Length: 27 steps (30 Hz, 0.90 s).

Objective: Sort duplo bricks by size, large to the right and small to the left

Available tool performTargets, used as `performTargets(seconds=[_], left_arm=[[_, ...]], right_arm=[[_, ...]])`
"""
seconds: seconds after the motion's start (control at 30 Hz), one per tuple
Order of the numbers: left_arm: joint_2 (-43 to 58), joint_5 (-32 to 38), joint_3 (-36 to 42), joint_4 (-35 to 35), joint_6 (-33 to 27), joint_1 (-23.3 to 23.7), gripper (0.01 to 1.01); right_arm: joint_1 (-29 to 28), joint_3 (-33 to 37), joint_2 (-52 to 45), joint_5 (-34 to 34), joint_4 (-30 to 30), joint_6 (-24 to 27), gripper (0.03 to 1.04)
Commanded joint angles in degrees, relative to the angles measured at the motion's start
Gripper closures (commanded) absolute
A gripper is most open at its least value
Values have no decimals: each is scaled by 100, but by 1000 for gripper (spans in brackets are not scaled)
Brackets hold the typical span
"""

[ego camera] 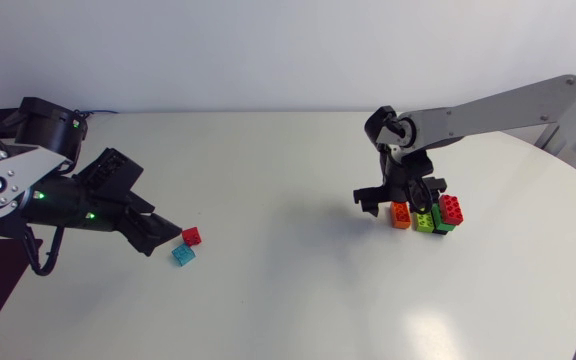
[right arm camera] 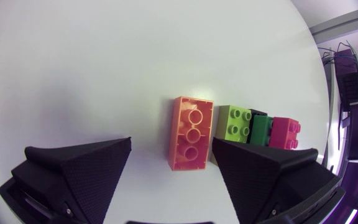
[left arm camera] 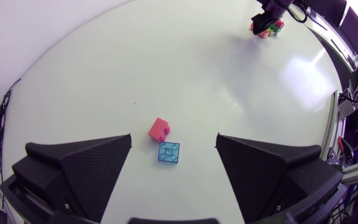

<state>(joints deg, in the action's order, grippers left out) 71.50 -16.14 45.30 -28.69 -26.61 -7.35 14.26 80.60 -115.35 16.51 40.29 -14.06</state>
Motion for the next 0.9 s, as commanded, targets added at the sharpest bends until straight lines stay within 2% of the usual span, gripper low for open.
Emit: performTargets(seconds=[0.0,0.17,0.3,0.47,0.67,0.77,0.87], left_arm=[[-137,-56,-56,-49,218,-12,84],[-304,-56,14,-49,446,15,84],[-400,-56,-21,-49,490,24,84],[-462,-56,-74,-49,525,15,84],[-488,-56,-100,-49,525,-12,84],[-497,-56,-118,-49,534,-47,84],[-524,-56,-109,-49,569,-82,84]], right_arm=[[94,-167,540,27,-74,35,70],[173,-448,1357,19,-268,115,70],[-108,-519,1788,27,-268,194,70],[-1136,-545,1902,27,-232,387,70],[-2551,-712,1559,63,-646,844,72],[-2903,-853,1296,54,-821,985,72],[-2999,-1011,953,10,-1059,1064,72]])
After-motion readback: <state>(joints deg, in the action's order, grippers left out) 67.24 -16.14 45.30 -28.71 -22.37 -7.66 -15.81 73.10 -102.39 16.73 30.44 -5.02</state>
